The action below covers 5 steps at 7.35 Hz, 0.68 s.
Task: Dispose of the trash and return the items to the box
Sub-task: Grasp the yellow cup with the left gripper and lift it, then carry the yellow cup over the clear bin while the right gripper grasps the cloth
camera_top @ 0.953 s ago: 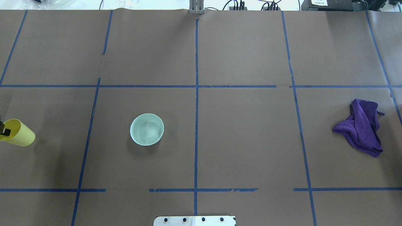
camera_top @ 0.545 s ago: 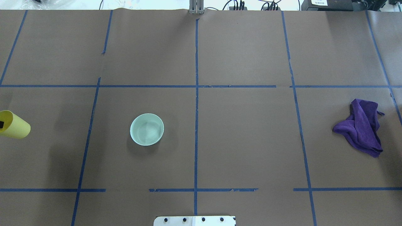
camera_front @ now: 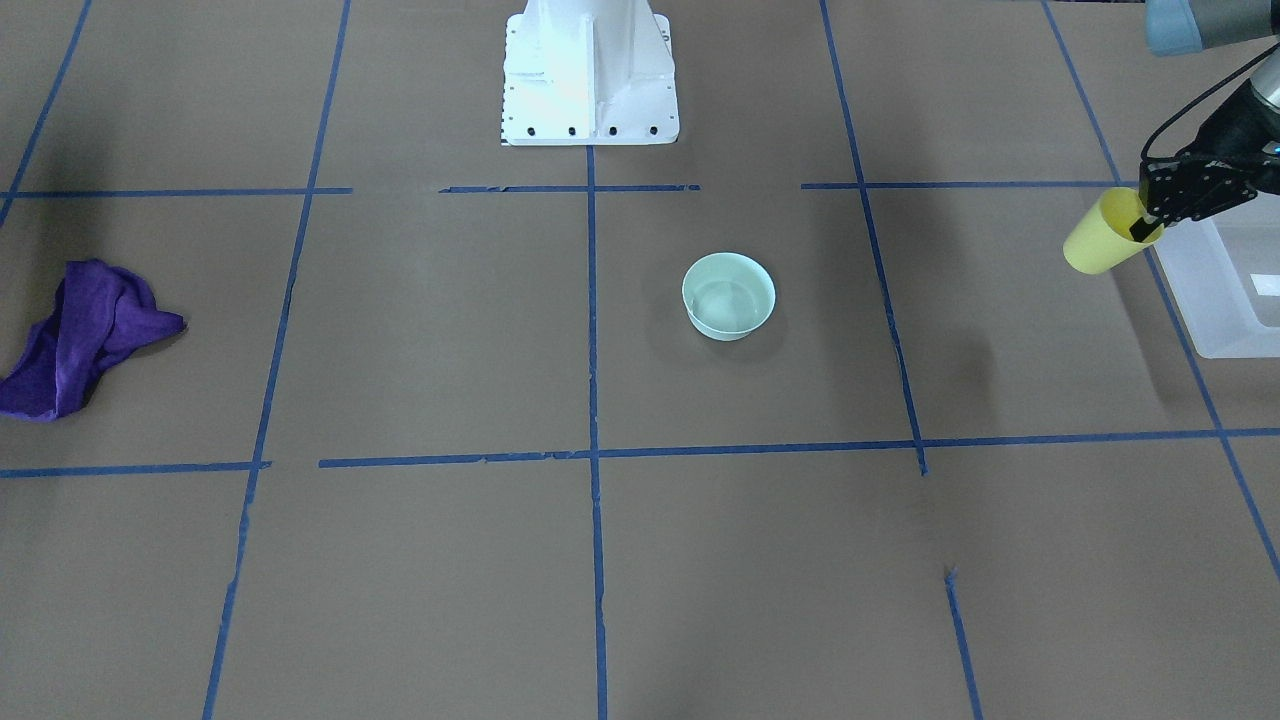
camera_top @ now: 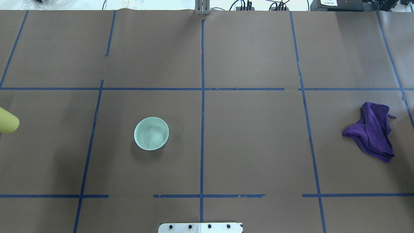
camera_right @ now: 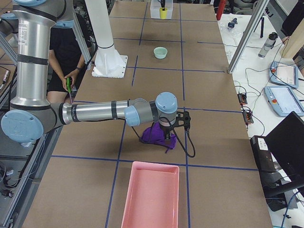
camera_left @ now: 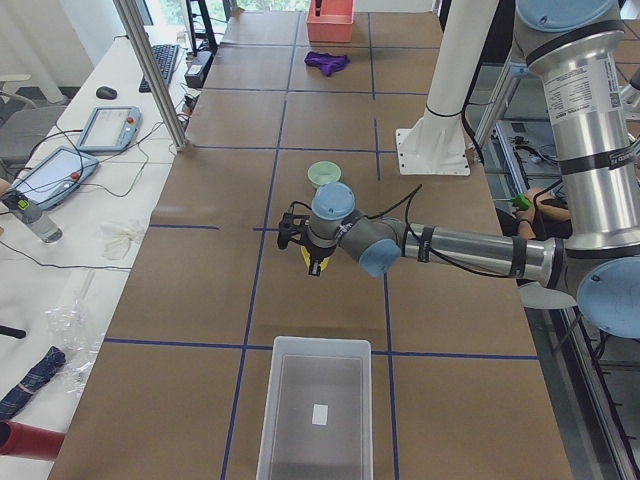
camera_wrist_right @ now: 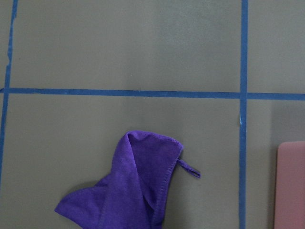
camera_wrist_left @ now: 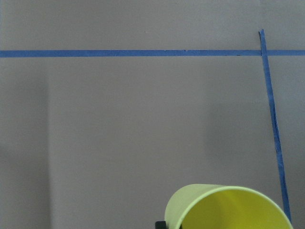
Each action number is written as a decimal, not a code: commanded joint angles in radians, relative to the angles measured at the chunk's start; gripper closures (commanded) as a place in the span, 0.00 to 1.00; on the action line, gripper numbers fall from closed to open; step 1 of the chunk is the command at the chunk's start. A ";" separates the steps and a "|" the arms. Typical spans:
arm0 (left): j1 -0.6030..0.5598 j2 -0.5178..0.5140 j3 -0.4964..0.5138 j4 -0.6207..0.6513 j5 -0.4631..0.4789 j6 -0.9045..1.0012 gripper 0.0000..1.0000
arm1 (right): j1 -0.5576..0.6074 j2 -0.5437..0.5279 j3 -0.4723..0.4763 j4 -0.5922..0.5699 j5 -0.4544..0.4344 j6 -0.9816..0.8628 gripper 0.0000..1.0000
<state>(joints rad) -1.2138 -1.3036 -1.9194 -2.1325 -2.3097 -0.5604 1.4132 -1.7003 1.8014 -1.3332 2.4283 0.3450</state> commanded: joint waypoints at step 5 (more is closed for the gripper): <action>-0.309 -0.227 -0.003 0.453 0.106 0.514 1.00 | -0.397 -0.096 -0.042 0.431 -0.251 0.304 0.00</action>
<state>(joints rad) -1.4450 -1.4618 -1.9244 -1.7983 -2.2504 -0.1587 1.0751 -1.7556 1.7694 -0.9811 2.2036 0.6405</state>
